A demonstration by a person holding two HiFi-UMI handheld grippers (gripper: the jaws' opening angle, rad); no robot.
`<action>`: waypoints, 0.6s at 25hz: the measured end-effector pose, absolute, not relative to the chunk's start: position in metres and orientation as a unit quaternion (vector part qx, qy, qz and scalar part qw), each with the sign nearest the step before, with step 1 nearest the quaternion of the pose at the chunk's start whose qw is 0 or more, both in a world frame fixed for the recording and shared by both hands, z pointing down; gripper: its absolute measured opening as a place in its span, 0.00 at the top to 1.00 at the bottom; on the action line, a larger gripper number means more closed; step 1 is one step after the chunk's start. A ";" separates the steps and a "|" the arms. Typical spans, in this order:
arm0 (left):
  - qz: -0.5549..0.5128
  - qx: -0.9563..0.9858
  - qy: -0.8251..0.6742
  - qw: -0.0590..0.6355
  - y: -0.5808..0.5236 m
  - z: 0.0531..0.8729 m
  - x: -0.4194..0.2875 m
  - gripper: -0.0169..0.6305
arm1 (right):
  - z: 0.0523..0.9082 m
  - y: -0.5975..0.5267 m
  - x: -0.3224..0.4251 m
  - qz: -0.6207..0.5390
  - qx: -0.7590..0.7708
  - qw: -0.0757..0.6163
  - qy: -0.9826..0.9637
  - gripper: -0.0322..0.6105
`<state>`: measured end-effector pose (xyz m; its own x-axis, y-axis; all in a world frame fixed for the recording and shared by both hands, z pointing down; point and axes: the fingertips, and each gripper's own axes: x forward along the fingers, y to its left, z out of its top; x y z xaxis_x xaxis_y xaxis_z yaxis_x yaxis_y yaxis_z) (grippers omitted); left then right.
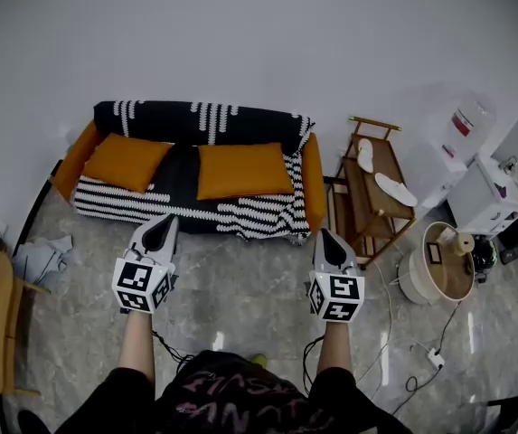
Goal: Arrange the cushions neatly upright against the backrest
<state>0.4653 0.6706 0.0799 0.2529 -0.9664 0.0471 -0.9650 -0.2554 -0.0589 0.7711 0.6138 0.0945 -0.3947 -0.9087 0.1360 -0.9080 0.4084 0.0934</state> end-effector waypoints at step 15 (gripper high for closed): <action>-0.027 -0.800 0.599 -0.003 0.685 0.095 0.430 0.97 | 0.105 0.635 0.733 0.004 0.550 0.084 -0.831 0.93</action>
